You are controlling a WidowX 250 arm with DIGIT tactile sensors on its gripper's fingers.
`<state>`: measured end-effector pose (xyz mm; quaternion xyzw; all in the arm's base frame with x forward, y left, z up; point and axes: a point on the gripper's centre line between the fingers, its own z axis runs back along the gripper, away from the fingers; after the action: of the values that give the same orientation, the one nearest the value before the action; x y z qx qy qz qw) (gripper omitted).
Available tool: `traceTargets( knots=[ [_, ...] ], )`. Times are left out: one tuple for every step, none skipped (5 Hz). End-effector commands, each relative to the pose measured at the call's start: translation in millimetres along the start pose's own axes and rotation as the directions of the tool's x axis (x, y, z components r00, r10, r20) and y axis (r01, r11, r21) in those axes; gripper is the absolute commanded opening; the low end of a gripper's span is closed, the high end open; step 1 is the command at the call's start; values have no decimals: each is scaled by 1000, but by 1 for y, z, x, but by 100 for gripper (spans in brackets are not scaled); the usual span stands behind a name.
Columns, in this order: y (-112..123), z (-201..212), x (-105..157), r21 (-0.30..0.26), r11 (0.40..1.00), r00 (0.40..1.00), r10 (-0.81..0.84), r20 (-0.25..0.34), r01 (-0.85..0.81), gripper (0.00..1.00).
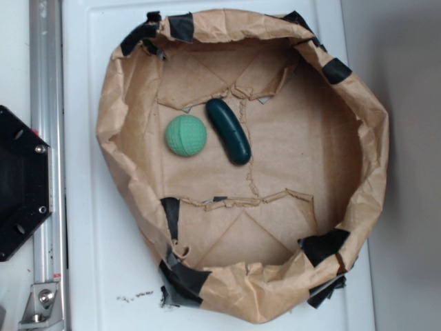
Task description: Grab the plastic pickle.
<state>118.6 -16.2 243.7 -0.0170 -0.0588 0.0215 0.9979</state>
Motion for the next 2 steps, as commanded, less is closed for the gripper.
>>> traceTargets(
  knots=[
    [0, 0, 0, 0, 1000, 1000, 0, 0, 0, 100],
    [12, -19, 49, 5, 968, 968, -250, 35, 250, 100]
  ],
)
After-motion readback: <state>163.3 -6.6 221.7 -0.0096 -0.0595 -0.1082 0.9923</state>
